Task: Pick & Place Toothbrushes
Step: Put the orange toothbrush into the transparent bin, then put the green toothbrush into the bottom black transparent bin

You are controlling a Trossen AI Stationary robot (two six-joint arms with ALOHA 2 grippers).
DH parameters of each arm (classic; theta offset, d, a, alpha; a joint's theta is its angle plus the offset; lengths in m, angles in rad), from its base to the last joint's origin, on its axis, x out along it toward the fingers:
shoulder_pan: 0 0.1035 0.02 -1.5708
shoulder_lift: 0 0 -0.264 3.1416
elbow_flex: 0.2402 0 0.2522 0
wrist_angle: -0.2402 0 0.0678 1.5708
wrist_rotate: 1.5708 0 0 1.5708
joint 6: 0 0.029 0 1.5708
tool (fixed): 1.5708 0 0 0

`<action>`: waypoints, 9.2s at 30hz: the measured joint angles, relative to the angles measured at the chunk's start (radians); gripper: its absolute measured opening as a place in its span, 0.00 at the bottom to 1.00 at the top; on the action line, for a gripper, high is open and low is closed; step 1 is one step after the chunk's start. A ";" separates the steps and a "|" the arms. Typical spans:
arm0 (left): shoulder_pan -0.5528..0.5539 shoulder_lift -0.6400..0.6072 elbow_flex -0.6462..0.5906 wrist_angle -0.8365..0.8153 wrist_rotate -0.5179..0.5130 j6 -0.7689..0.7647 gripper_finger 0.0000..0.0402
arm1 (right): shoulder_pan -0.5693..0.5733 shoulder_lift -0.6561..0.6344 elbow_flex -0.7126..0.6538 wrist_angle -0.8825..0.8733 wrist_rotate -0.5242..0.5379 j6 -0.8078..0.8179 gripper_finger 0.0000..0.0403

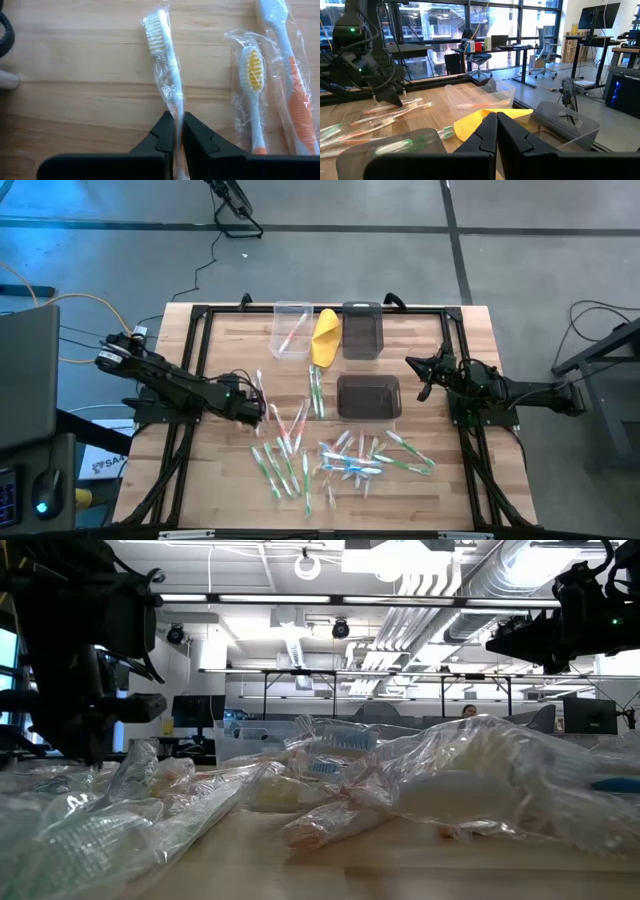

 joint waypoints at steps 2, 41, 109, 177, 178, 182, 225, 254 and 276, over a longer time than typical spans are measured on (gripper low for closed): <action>0.000 -0.019 0.006 -0.023 -0.006 0.017 0.03 | 0.000 0.000 0.000 0.000 0.000 0.000 0.01; 0.313 -0.272 0.293 0.080 -0.314 1.016 0.03 | 0.000 0.000 0.000 0.001 0.000 0.000 0.01; 0.929 0.199 0.293 0.933 0.418 1.792 0.03 | 0.000 0.000 0.000 0.000 0.030 0.000 0.01; 0.582 -0.018 0.293 0.632 0.525 1.300 0.19 | 0.000 0.000 0.000 0.004 0.028 0.000 0.01; 0.559 -0.019 0.293 0.633 0.488 1.277 0.19 | 0.000 0.000 0.000 0.004 0.028 0.000 0.01; 0.482 -0.018 0.293 0.631 0.357 1.179 0.19 | 0.000 0.000 0.000 0.009 0.027 0.000 0.01; 0.327 0.277 0.624 0.375 0.173 0.983 0.19 | 0.000 0.000 0.000 0.030 0.025 0.000 0.01; 0.341 0.430 0.627 0.362 0.186 0.984 0.19 | 0.000 0.024 0.000 0.023 0.029 0.000 0.01; 0.341 0.431 0.626 0.358 0.196 0.983 0.45 | 0.000 0.024 0.000 0.023 0.029 0.000 0.01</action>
